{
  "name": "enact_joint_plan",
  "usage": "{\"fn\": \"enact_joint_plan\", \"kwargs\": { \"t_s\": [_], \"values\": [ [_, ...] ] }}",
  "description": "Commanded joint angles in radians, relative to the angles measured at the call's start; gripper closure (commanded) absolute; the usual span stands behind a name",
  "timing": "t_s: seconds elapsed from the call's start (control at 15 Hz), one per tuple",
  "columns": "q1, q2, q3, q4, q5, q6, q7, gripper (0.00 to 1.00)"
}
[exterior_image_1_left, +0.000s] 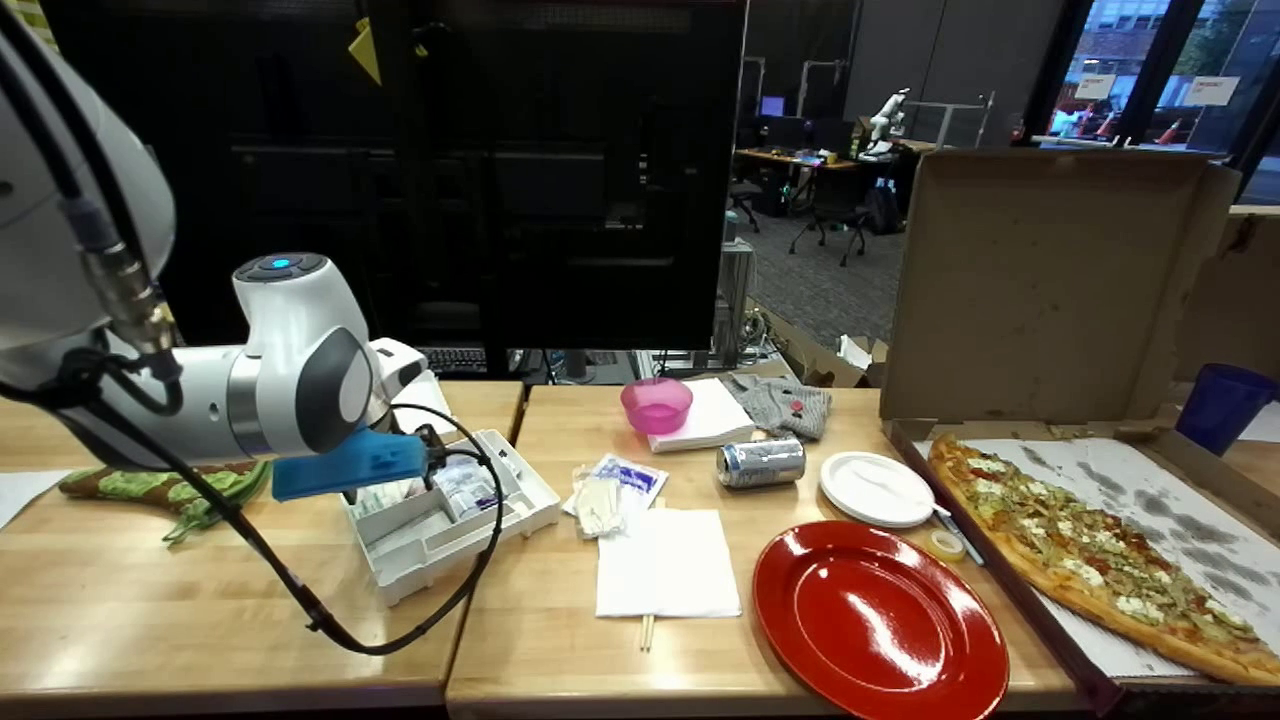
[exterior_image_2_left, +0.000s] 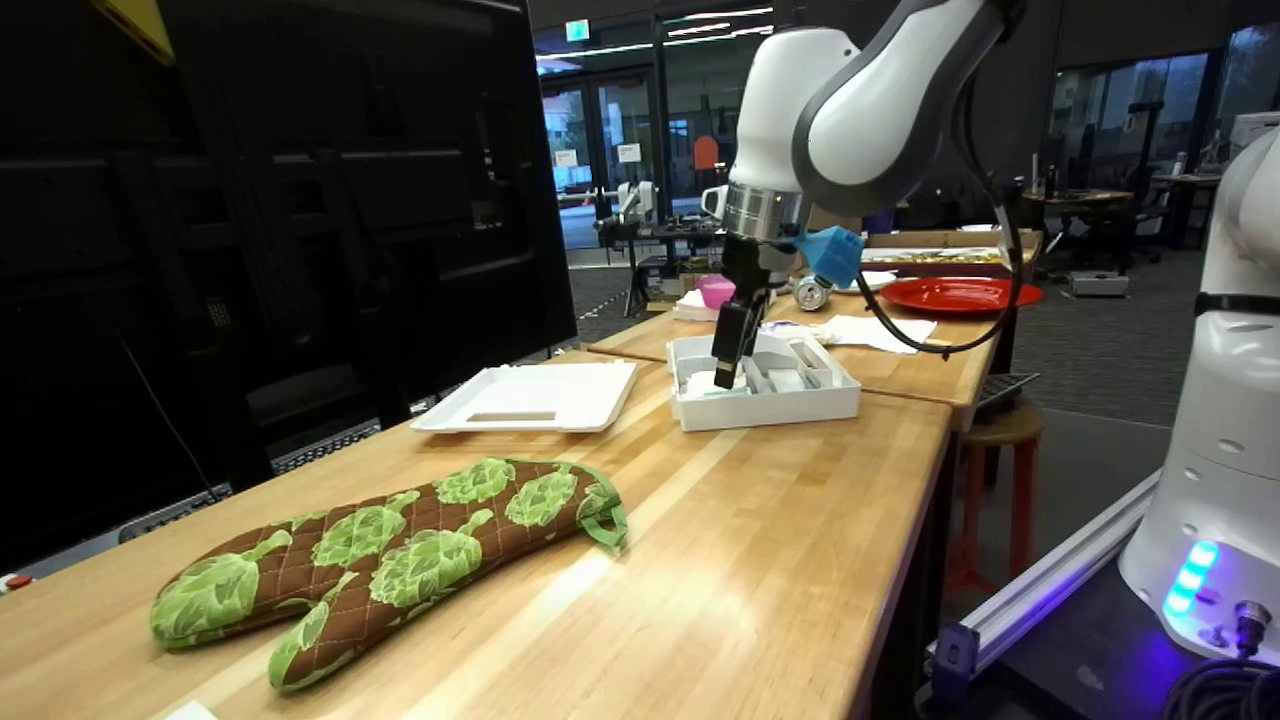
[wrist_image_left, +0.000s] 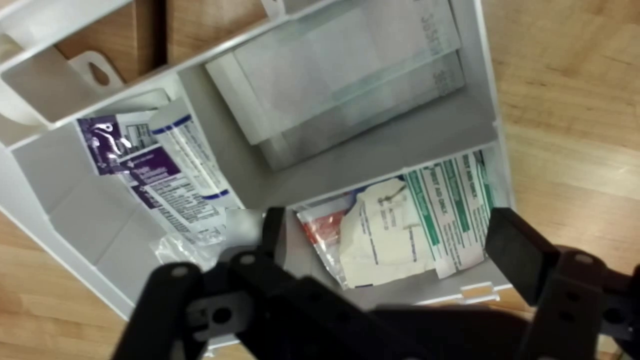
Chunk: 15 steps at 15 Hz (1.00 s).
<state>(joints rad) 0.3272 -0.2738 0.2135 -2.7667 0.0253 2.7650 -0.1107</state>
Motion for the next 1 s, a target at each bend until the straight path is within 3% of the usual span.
{"fn": "enact_joint_plan", "kwargs": {
  "t_s": [0.0, 0.93],
  "values": [
    [0.018, 0.010, -0.006, 0.005, 0.021, -0.015, -0.016, 0.00],
    [0.000, -0.012, 0.061, -0.004, -0.039, -0.018, 0.053, 0.00]
  ]
}}
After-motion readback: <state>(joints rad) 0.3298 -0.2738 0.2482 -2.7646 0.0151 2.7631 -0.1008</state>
